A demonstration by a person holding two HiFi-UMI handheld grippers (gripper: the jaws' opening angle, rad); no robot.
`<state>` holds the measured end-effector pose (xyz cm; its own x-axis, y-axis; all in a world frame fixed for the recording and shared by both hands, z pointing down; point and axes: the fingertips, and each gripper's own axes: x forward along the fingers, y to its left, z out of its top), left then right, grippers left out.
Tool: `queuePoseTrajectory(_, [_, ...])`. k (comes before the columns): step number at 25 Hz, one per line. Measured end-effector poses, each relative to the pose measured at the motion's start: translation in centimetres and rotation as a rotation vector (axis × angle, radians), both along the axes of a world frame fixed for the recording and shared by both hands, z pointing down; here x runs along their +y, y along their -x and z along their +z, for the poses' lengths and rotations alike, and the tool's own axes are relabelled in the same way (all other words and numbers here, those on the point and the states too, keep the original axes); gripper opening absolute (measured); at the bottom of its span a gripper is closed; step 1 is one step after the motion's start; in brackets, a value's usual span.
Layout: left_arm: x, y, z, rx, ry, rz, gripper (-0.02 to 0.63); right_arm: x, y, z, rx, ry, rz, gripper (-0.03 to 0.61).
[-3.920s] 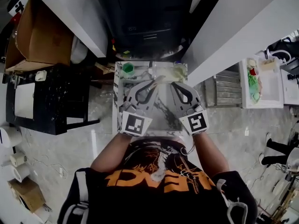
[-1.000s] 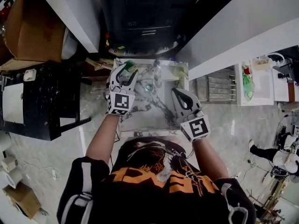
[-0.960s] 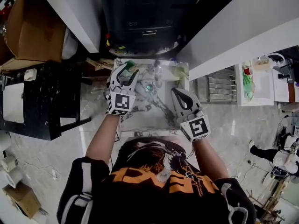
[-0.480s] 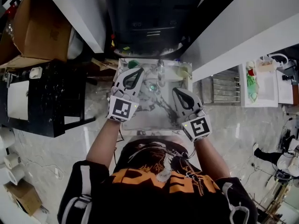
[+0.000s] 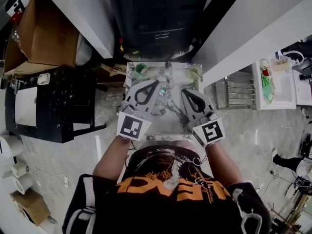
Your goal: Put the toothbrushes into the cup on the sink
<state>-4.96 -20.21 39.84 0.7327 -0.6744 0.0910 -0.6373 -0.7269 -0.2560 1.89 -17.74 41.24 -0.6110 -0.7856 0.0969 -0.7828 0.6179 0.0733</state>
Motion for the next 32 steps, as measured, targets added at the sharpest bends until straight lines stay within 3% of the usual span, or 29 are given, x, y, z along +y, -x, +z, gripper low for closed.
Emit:
queuePoseTrajectory(3, [1.1, -0.3, -2.6, 0.014, -0.035, 0.007, 0.023, 1.1, -0.6, -1.1, 0.011, 0.015, 0.0, 0.014])
queuePoseTrajectory(8, [2.9, -0.7, -4.8, 0.018, -0.051, 0.016, 0.023, 2.1, -0.9, -5.3, -0.079, -0.086, -0.007, 0.014])
queuePoseTrajectory(13, [4.8, -0.9, -5.2, 0.138, 0.013, -0.013, 0.023, 3.6, -1.5, -6.0, -0.063, -0.1, -0.026, 0.014])
queuePoseTrajectory(20, [6.4, -2.0, -6.2, 0.155, 0.007, -0.002, 0.023, 4.9, -2.4, -6.1, -0.052, -0.098, -0.02, 0.014])
queuePoseTrajectory(23, [6.8, -2.6, -6.0, 0.108, -0.005, 0.017, 0.023, 5.1, -2.8, -5.4, -0.014, -0.073, -0.027, 0.014])
queuePoseTrajectory(27, [7.0, -2.9, -6.1, 0.164, 0.018, -0.009, 0.023, 5.0, -2.8, -6.1, -0.084, -0.109, -0.034, 0.014])
queuePoseTrajectory(32, [7.1, -3.2, -5.9, 0.164, 0.021, -0.01, 0.023, 5.0, -2.9, -6.0, -0.093, -0.108, -0.038, 0.014])
